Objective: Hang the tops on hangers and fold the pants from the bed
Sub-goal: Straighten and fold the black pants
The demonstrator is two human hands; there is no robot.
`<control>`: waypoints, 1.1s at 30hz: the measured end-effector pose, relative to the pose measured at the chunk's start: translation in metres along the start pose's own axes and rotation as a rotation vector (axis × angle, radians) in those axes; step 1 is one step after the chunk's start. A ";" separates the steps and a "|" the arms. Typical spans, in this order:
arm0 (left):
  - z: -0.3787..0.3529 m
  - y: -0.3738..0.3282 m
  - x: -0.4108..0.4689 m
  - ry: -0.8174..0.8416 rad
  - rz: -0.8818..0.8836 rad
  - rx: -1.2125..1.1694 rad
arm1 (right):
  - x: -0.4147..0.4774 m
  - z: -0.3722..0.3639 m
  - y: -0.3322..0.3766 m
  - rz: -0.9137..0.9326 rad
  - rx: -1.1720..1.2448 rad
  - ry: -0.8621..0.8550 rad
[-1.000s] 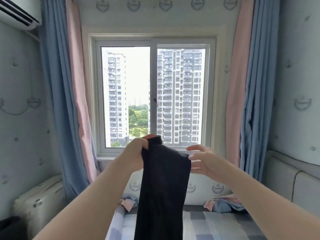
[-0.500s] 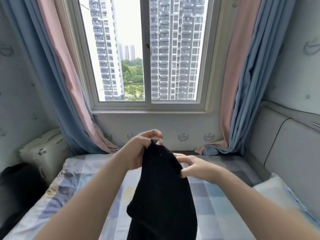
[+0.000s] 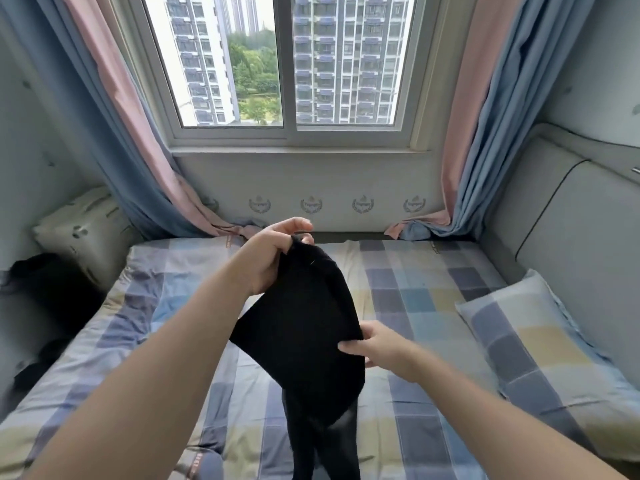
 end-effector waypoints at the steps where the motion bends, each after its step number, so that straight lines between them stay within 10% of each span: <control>1: 0.003 0.002 -0.001 -0.030 0.002 0.028 | -0.001 0.007 -0.003 0.014 0.039 -0.067; 8: 0.023 0.038 -0.010 -0.359 0.106 0.613 | -0.033 0.062 0.007 0.141 0.072 -0.495; 15: -0.032 0.126 -0.027 -0.072 0.260 0.877 | -0.061 0.046 0.031 0.136 -0.161 -0.337; 24: -0.075 0.172 -0.038 0.020 0.165 0.841 | -0.106 0.032 0.058 0.188 -0.258 -0.008; 33: -0.074 0.215 -0.057 -0.027 0.392 0.762 | -0.126 0.065 0.062 0.368 -0.326 -0.308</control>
Point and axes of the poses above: each hand's wrist, its own x-axis towards the middle knuckle, its own z-axis out of the back of the hand, y = z × x, the point moved 4 cm from there along x, towards the middle knuckle, and after that the axes turned 10 degrees about y, right-handed, at the moved point
